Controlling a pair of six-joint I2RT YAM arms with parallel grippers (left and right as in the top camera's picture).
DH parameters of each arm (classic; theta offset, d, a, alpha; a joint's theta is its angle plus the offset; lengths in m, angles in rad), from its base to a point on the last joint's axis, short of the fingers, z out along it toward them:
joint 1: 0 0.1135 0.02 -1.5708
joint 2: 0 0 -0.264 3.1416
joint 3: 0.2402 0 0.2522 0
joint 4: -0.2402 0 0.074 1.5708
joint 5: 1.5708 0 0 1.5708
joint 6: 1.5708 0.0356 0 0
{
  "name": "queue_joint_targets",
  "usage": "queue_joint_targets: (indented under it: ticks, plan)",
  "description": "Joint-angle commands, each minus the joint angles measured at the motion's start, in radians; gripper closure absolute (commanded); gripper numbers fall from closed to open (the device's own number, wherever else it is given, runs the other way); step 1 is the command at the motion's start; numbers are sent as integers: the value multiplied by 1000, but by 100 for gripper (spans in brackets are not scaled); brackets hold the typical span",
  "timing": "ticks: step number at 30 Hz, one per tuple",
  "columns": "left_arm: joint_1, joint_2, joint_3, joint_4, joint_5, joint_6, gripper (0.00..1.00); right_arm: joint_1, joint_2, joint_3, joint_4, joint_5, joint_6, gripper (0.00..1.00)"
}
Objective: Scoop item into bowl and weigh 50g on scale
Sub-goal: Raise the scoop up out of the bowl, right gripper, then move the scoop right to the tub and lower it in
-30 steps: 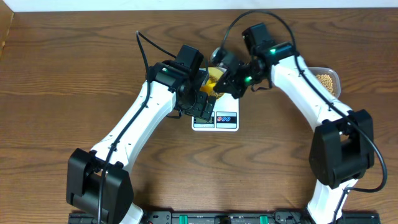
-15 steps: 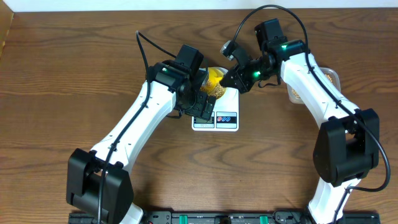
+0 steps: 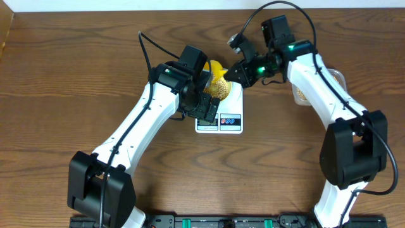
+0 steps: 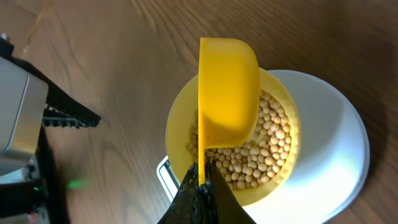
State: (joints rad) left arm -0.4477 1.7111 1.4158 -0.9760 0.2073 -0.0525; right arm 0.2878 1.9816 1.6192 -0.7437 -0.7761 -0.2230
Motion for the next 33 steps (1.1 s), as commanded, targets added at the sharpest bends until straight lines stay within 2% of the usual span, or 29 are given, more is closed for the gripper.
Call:
queue_joint_targets:
  ticks: [1,9,33]
  plan:
    - [3,8,-2,-2,-2,-6,2,-45,-6,3,1,-129,47,99]
    - [3,8,-2,-2,-2,-6,2,-105,-6,3,4,-171,51,99]
    - [3,8,-2,-2,-2,-6,2,-104,-7,37,30,-173,51,99]
